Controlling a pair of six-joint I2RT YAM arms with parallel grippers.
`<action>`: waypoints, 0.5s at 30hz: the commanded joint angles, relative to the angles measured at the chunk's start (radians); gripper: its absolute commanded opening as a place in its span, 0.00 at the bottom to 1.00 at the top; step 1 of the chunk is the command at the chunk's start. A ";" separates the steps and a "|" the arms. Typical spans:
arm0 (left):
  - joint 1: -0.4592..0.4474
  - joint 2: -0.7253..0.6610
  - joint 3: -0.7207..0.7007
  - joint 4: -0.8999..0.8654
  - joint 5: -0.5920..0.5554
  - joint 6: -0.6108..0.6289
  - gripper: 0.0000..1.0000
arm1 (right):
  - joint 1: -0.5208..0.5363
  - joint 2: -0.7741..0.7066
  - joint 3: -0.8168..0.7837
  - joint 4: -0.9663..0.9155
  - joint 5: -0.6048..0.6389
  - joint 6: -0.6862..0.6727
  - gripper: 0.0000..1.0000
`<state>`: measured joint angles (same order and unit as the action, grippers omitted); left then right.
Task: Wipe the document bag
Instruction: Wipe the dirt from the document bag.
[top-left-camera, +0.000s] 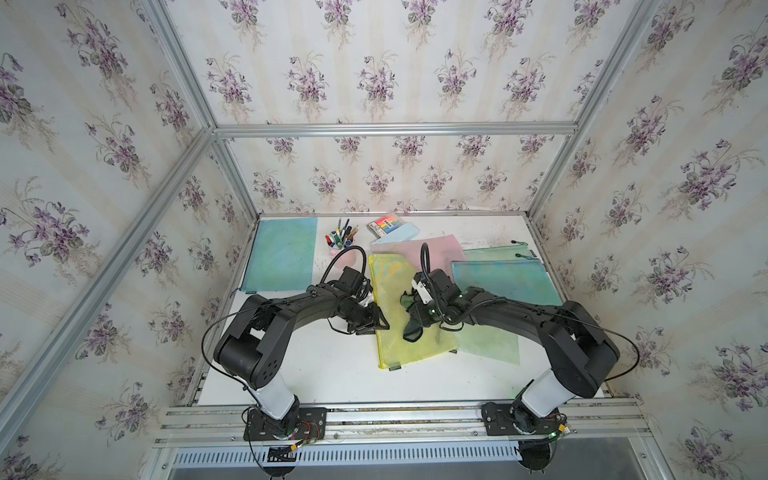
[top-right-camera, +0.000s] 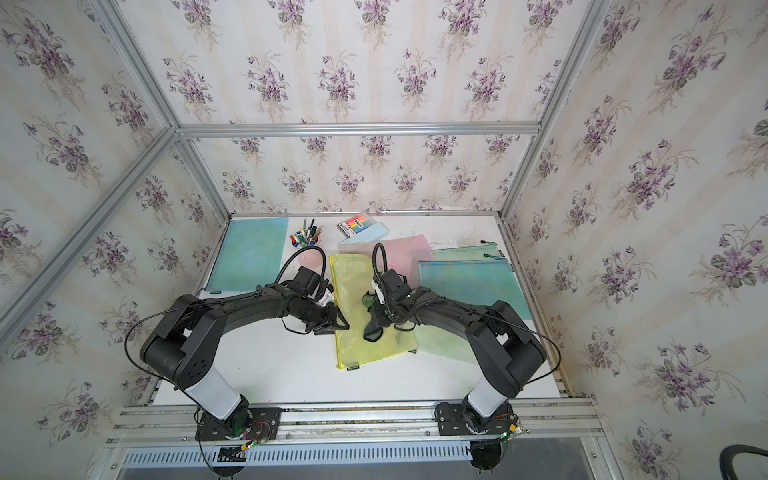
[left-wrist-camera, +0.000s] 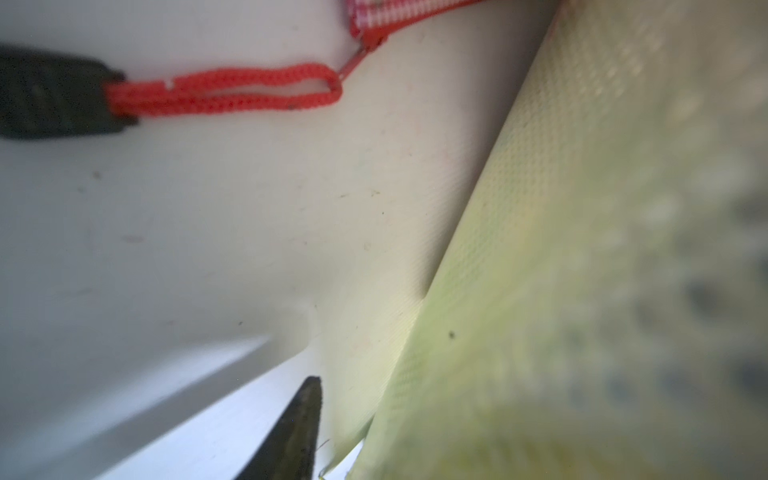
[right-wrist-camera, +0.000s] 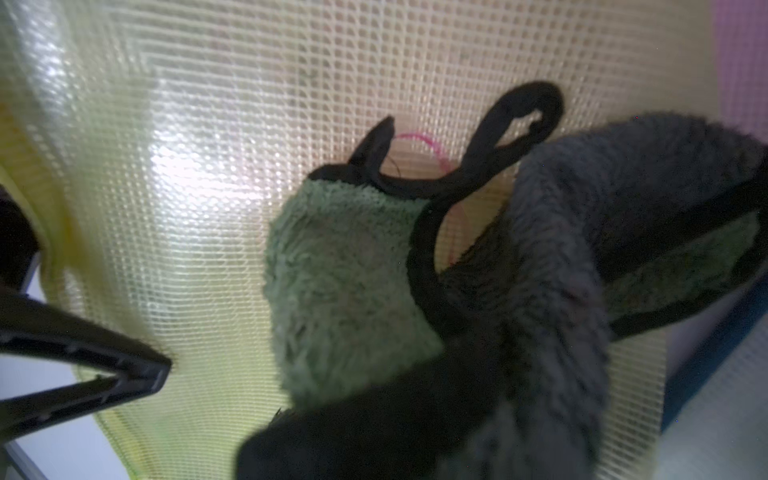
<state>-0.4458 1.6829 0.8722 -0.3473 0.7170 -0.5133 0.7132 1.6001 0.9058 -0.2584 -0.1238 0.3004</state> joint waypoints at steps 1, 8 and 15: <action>-0.001 -0.006 0.005 -0.029 -0.093 -0.007 0.25 | 0.002 -0.056 0.023 -0.028 0.073 -0.011 0.14; -0.001 -0.010 0.005 -0.123 0.084 0.054 0.04 | 0.050 -0.067 0.186 -0.153 0.184 -0.146 0.14; 0.076 0.008 -0.016 -0.203 0.227 0.173 0.00 | 0.157 0.051 0.181 -0.012 0.095 -0.057 0.14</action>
<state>-0.3962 1.6737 0.8593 -0.4843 0.8749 -0.4259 0.8566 1.6058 1.0954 -0.3370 -0.0044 0.1951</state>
